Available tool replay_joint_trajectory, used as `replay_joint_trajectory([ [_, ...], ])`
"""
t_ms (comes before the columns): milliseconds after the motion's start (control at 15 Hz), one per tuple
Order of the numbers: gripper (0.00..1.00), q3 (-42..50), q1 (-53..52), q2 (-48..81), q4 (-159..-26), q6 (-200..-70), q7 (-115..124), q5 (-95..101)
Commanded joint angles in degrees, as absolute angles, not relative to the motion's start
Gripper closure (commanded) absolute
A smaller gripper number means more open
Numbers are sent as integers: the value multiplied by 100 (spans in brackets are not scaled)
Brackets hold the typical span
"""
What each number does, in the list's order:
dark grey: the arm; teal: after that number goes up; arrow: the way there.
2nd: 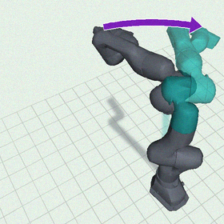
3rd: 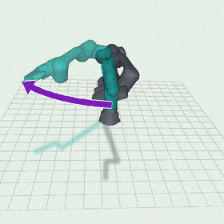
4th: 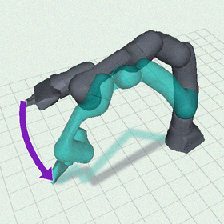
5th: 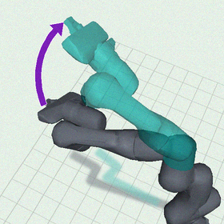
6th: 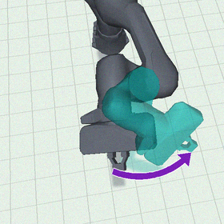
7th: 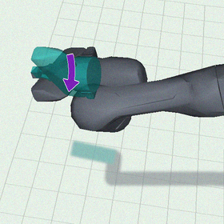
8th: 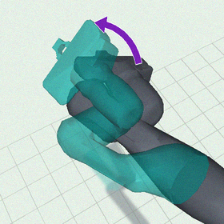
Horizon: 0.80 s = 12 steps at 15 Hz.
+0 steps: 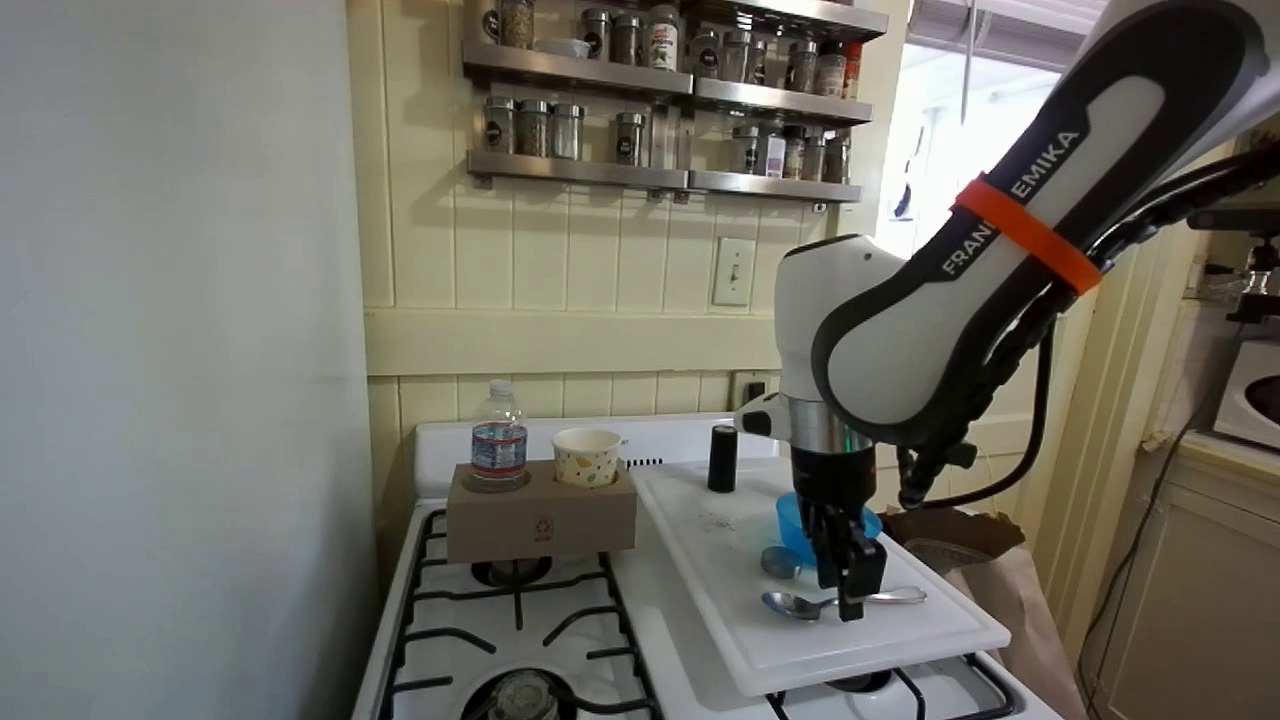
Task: Use the spoon to stir the bowl
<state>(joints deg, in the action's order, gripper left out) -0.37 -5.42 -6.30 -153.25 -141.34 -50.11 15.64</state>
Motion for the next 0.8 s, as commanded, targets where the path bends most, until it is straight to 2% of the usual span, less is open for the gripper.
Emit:
replay_joint_trajectory([
  [0,50,-54,-454,-492,-15336,-14421,-5183,1684],
  [133,54,-55,-447,-429,-15327,-14502,-5275,1656],
  [200,59,-57,-450,-393,-15318,-14514,-5336,1618],
  [400,86,-78,-458,-355,-15297,-14515,-5421,1578],
  [533,100,-84,-461,-376,-15277,-14483,-5464,1567],
  [733,98,-99,-491,-467,-15297,-14413,-5523,1445],
])
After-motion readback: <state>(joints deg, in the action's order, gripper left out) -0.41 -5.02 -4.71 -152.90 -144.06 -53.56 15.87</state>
